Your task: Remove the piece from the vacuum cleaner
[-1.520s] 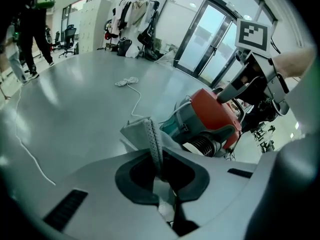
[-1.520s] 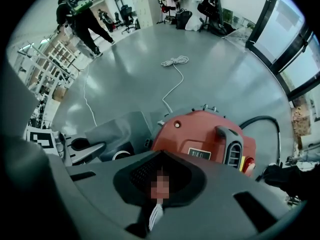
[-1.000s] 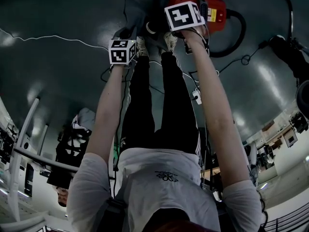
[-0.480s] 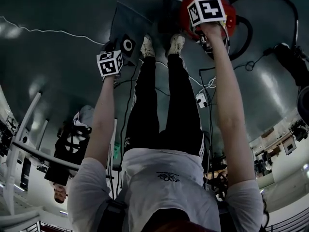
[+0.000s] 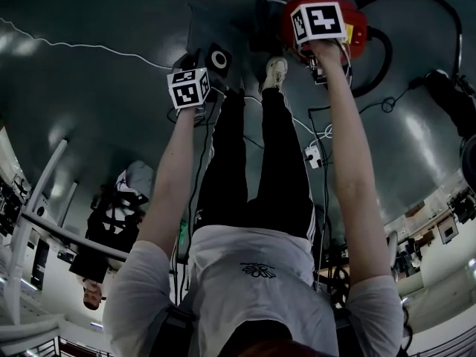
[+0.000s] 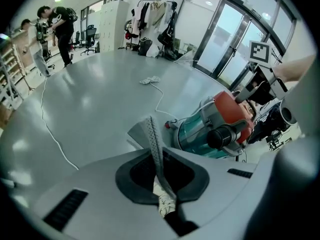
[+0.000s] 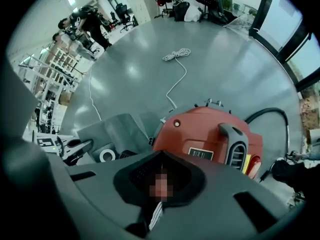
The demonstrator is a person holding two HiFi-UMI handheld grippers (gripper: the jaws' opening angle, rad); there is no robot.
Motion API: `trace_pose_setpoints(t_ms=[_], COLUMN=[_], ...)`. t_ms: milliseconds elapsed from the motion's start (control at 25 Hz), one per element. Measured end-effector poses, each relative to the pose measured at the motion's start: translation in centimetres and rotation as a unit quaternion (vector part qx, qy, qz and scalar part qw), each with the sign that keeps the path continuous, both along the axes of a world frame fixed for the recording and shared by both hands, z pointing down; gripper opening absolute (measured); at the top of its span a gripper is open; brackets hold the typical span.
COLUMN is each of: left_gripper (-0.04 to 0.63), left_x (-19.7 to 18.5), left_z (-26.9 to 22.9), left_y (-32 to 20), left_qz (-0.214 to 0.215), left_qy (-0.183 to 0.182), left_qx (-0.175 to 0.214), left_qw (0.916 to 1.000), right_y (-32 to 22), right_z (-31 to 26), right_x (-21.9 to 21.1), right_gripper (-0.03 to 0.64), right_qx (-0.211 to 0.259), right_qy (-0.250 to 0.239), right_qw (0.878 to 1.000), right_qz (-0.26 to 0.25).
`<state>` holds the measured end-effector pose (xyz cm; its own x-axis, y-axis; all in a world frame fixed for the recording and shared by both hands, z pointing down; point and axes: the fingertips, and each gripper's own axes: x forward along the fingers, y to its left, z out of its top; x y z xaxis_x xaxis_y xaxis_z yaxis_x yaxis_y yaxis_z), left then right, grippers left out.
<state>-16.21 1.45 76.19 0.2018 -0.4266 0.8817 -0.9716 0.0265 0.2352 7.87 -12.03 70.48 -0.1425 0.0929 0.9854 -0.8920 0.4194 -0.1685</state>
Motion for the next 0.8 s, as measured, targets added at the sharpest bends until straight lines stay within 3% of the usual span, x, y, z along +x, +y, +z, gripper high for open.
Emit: trace_pose_setpoints(t_ms=[240, 320, 400, 480, 640, 720, 800], left_gripper=[0.015, 0.015, 0.015, 0.015, 0.015, 0.015, 0.015], left_x=[1.9, 1.7, 1.3, 0.8, -0.2, 0.2, 1.4], left_z=[-5.3, -7.9, -10.5, -13.2, -19.5, -23.5, -27.7], left_y=[-1.0, -1.7, -3.0, -4.2, -3.5, -2.2, -2.0], left_qz=[0.006, 0.004, 0.002, -0.012, -0.060, -0.074, -0.079], left_qy=[-0.001, -0.003, -0.007, -0.008, 0.007, 0.028, 0.057], left_qx=[0.013, 0.026, 0.050, 0.077, 0.115, 0.138, 0.169], left_qw=[0.9999, 0.9997, 0.9987, 0.9969, 0.9915, 0.9873, 0.9808], right_y=[0.5, 1.6, 2.7, 2.9, 5.5, 7.1, 7.7], right_z=[-0.4, -0.3, -1.0, -3.2, -9.6, -14.1, -19.0], right_x=[0.4, 0.3, -0.6, -2.0, -4.9, -6.4, -7.1], right_gripper=[0.012, 0.011, 0.011, 0.011, 0.011, 0.011, 0.011], right_qx=[0.031, 0.003, -0.024, 0.007, 0.087, 0.132, 0.183], right_qy=[0.043, 0.022, -0.021, -0.045, -0.057, -0.096, -0.151], right_qw=[0.998, 0.999, 0.991, 0.989, 0.993, 0.985, 0.970], right_qz=[-0.012, 0.046, 0.132, 0.141, 0.047, 0.048, 0.056])
